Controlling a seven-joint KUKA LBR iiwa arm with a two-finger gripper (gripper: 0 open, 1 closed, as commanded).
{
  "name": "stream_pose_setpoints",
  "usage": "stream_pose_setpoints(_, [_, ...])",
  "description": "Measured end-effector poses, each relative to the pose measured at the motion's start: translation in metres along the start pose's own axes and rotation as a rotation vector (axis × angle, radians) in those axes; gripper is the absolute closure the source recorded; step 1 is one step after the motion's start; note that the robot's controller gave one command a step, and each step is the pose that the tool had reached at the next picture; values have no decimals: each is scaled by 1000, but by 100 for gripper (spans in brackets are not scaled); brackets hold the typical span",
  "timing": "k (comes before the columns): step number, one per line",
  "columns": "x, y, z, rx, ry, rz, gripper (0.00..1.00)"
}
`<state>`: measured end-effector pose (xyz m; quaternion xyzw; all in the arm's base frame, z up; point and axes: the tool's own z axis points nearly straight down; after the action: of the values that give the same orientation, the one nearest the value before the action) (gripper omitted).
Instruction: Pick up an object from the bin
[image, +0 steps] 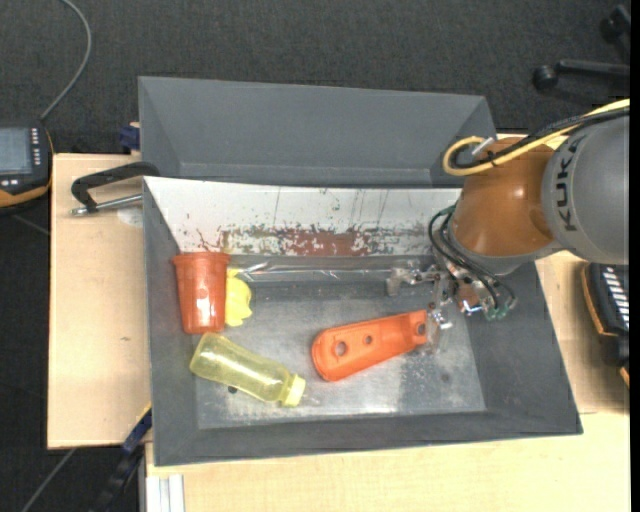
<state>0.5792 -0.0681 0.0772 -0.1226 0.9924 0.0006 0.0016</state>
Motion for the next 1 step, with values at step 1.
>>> stream_pose_setpoints(1, [-12,2,6,5,-13,11,100])
